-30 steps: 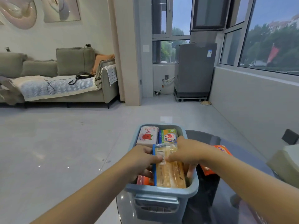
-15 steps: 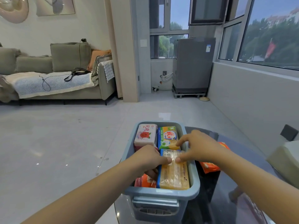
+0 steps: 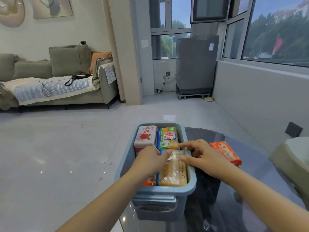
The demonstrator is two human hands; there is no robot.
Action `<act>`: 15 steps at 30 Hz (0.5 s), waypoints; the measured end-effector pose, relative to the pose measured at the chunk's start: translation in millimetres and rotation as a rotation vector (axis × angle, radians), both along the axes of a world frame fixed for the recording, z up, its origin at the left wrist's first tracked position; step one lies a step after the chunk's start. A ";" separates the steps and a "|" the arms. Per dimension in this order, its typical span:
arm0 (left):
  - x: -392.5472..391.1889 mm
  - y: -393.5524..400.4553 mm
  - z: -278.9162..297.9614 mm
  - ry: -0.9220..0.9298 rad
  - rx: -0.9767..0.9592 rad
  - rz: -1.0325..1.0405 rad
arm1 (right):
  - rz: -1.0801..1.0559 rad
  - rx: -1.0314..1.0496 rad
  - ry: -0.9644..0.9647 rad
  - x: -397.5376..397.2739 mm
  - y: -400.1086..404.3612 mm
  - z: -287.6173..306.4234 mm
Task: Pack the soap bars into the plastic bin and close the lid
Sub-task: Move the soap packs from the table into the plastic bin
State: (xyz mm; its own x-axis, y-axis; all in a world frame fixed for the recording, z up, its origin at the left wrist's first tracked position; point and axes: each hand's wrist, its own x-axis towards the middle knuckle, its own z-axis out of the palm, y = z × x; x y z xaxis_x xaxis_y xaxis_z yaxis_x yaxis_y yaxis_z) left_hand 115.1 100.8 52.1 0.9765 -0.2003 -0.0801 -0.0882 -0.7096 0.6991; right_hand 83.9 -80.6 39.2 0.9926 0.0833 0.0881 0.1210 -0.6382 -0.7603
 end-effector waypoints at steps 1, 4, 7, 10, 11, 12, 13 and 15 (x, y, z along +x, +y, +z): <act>-2.9 -1.6 -0.4 -0.055 -0.013 0.014 | 0.004 0.030 -0.021 -4.9 -2.3 0.8; -12.7 -11.1 0.5 -0.110 -0.072 0.003 | -0.021 0.107 -0.082 -16.0 -10.8 2.1; -27.3 -30.0 3.9 -0.188 -0.189 -0.011 | -0.090 0.172 -0.134 -22.2 -22.0 1.8; -41.4 -56.6 5.6 -0.304 -0.296 -0.063 | -0.161 0.237 -0.201 -28.2 -37.9 3.0; -45.3 -66.4 4.9 -0.322 -0.327 -0.080 | -0.183 0.261 -0.220 -29.8 -44.9 3.1; -49.3 -76.7 4.4 -0.324 -0.361 -0.099 | -0.203 0.281 -0.233 -31.3 -52.5 2.5; -52.2 -87.0 3.1 -0.320 -0.399 -0.114 | -0.221 0.289 -0.240 -32.0 -60.4 1.1; -54.6 -107.6 -0.3 -0.303 -0.464 -0.136 | -0.252 0.281 -0.224 -32.7 -75.6 -4.3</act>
State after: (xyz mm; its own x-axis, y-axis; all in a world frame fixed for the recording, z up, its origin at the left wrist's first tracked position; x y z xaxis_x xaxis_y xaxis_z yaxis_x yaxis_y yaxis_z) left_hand 60.5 -6.8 51.8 0.9051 -0.2731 0.3258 -0.4023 -0.3026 0.8641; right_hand 51.2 -156.3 34.9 0.9325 -0.2175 0.2883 0.1698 -0.4407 -0.8815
